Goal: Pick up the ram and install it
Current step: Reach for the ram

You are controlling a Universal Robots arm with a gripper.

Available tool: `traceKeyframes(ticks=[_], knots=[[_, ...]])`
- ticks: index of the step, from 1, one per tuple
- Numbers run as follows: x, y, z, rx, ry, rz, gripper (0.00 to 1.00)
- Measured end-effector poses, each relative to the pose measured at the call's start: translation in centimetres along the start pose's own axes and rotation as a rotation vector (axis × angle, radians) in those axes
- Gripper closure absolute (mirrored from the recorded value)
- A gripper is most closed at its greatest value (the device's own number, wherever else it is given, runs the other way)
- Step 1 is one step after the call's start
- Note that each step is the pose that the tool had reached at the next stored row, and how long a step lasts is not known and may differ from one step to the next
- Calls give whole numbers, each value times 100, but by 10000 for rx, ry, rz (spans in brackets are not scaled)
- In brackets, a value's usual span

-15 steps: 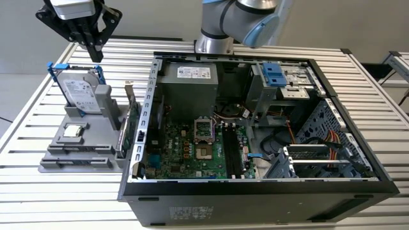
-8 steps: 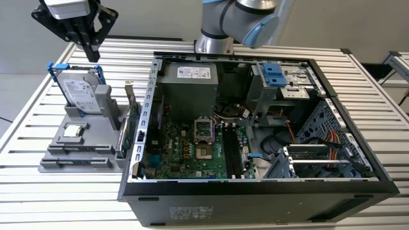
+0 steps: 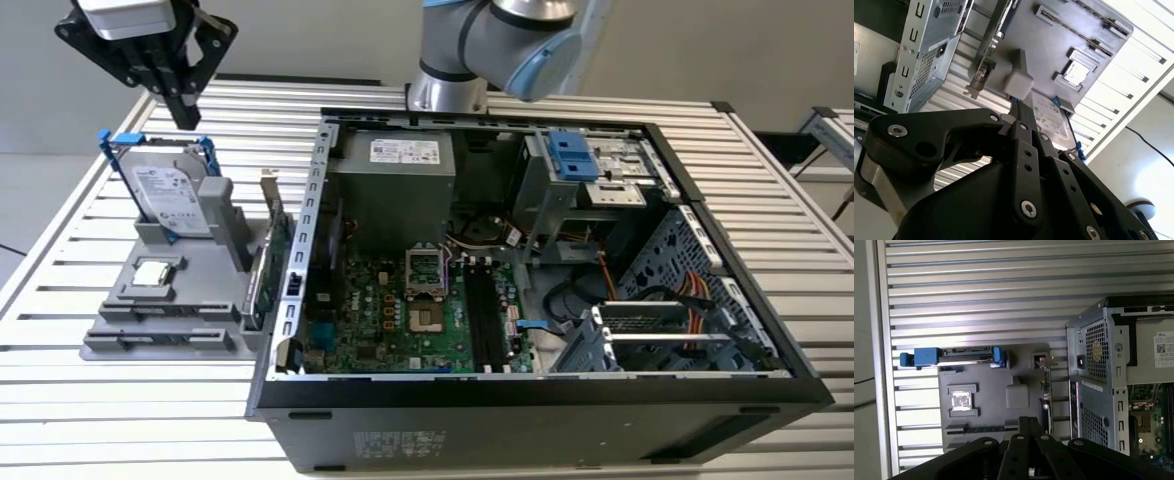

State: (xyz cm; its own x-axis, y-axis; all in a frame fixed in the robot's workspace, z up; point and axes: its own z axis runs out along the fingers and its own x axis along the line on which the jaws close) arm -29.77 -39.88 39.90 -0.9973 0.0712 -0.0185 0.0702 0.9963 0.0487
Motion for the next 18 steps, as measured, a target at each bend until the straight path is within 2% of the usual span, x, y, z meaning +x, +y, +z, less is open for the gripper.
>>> traceKeyframes(ticks=[18], knots=[[151, -11, -4, 0, 1, 0, 100]])
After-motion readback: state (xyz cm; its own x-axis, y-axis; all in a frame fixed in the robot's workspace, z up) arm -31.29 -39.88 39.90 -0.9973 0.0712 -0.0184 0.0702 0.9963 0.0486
